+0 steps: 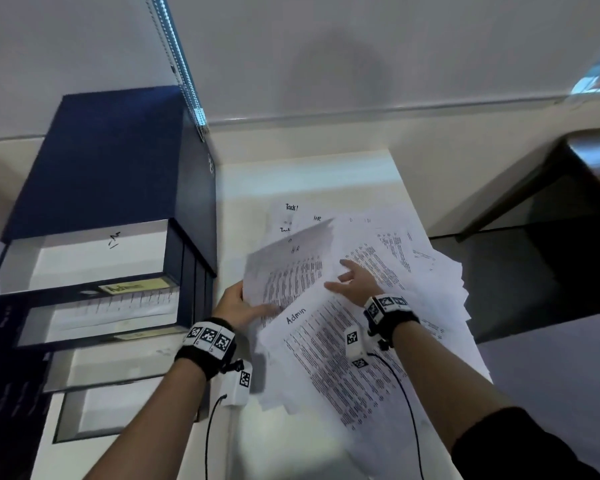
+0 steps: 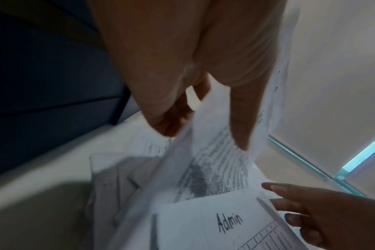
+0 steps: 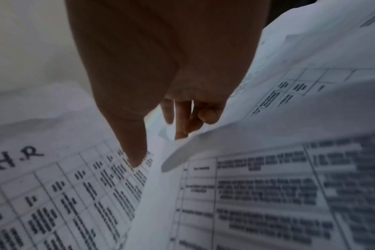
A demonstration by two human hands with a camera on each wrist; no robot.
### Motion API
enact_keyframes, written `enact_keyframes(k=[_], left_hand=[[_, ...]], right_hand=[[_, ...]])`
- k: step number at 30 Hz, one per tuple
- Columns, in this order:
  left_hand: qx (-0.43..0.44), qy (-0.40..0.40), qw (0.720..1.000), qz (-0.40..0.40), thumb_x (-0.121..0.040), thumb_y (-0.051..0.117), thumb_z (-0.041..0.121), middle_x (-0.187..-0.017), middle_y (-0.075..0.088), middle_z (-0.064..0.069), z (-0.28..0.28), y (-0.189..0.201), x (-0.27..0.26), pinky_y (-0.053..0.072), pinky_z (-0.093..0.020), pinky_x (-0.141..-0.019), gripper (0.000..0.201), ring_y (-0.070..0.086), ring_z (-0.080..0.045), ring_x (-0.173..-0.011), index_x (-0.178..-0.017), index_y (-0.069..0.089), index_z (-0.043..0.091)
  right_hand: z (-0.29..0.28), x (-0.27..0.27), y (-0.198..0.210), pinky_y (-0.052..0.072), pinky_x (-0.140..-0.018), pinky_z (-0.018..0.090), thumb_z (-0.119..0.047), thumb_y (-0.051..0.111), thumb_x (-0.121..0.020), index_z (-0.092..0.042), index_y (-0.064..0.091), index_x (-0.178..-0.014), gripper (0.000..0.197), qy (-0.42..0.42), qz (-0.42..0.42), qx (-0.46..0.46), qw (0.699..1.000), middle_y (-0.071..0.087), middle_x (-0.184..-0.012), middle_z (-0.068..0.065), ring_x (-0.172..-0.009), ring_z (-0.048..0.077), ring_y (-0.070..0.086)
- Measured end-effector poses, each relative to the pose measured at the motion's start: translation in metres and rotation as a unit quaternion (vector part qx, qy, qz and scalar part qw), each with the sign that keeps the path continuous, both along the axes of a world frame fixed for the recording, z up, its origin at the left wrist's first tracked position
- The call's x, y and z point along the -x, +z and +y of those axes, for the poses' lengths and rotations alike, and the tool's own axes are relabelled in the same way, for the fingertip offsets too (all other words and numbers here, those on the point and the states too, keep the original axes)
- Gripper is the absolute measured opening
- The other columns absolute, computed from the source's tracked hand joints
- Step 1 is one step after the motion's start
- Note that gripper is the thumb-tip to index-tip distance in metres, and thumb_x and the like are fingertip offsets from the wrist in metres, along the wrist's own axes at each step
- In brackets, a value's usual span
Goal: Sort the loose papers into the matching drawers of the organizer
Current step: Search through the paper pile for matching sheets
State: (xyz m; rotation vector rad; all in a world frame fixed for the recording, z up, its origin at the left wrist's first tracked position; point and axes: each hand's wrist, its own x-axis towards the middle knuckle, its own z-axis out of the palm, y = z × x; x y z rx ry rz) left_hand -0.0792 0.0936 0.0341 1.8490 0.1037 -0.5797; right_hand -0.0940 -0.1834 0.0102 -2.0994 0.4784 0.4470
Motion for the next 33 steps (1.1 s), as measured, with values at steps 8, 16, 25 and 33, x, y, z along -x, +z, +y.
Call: enact_keyframes(k=[8,16,25,33], left_hand=[[-0.019,0.111,0.993,-0.030,-0.082,0.079,0.027,-0.094,0.074,-0.002,-0.012,-0.002,-0.001,0.057,-0.039,-0.088,0.026,0.071,-0.023,-0.092,-0.102,0.071,0.012],[0.055,0.010,0.975,-0.216,-0.096,0.060,0.025,-0.082,0.073,0.011,-0.031,0.131,-0.024,0.054,-0.021,-0.072,0.017,0.063,0.011,-0.079,-0.102,0.069,0.012],[0.066,0.144,0.943,-0.292,-0.082,0.078,0.034,-0.083,0.075,0.007,0.013,0.169,0.004,0.056,-0.026,-0.072,0.021,0.071,-0.006,-0.077,-0.095,0.072,0.018],[-0.029,0.114,0.963,-0.241,-0.094,0.063,0.037,-0.110,0.068,0.015,0.154,0.204,0.042,0.053,-0.019,-0.081,0.035,0.065,0.005,-0.092,-0.125,0.054,0.024]], right_hand=[[-0.002,0.008,-0.011,0.052,-0.082,0.030,-0.039,0.074,-0.084,-0.018,0.062,-0.117,0.042,-0.005,-0.029,-0.014,0.999,0.063,-0.098,-0.005,-0.088,0.011,0.061],[-0.003,-0.027,0.100,0.057,-0.087,0.032,-0.017,0.074,-0.086,-0.001,0.064,-0.114,0.035,-0.107,-0.243,-0.195,0.944,0.073,-0.106,0.010,-0.094,0.016,0.070],[0.046,-0.007,0.173,0.055,-0.082,0.028,-0.021,0.067,-0.092,-0.011,0.059,-0.120,0.031,-0.011,-0.335,-0.142,0.931,0.070,-0.110,0.001,-0.099,0.011,0.068],[0.164,0.031,0.215,0.047,-0.099,0.022,-0.011,0.059,-0.097,-0.046,0.010,-0.153,0.083,0.154,-0.325,-0.193,0.913,0.057,-0.138,-0.009,-0.125,0.009,0.056]])
